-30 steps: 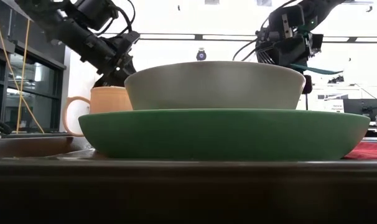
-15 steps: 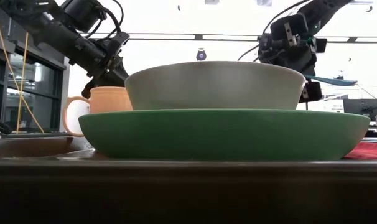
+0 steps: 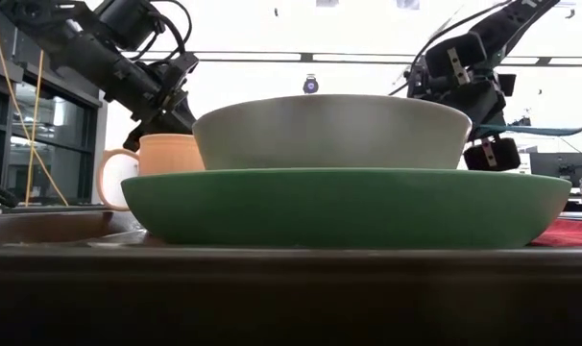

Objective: Set up tray
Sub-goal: Put the blue fork on top of the red napkin on the black tray

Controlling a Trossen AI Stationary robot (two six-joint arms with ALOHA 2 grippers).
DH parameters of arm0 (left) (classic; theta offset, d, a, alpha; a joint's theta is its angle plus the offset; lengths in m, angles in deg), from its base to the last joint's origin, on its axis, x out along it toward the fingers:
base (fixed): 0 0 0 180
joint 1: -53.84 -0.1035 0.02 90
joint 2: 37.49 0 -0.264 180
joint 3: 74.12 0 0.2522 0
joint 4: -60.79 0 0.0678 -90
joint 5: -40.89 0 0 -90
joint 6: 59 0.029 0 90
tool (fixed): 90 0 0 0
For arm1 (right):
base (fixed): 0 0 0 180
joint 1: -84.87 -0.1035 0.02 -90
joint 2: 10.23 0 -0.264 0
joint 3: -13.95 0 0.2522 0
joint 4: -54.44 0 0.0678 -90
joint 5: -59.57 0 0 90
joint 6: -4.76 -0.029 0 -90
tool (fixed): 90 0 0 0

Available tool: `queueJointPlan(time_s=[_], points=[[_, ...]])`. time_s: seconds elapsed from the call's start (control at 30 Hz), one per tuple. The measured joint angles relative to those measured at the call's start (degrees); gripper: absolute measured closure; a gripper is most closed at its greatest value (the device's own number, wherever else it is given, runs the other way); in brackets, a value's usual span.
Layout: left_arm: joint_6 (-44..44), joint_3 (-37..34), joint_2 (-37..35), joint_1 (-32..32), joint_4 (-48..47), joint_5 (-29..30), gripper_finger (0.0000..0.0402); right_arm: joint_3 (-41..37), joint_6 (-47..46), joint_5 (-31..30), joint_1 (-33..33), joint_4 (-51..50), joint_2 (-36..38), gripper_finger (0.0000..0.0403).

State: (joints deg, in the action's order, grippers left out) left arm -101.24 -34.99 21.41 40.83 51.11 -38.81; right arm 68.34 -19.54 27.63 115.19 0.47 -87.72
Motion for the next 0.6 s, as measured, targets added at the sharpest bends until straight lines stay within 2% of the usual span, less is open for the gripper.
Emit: queueJointPlan(time_s=[0.3, 0.6], points=[[0.2, 0.0, 0.0, 0.0, -1.12, 0.02, 0.0334, -3.86, -7.63, 1.05, -3.45, 7.38, 1.67, 0.0403], [0.39, 0.0, 0.02, 0.0, -1.2, 0.02, 0.0334, -13.36, -26.16, -0.68, -6.51, 25.3, 8.49, 0.0403]])
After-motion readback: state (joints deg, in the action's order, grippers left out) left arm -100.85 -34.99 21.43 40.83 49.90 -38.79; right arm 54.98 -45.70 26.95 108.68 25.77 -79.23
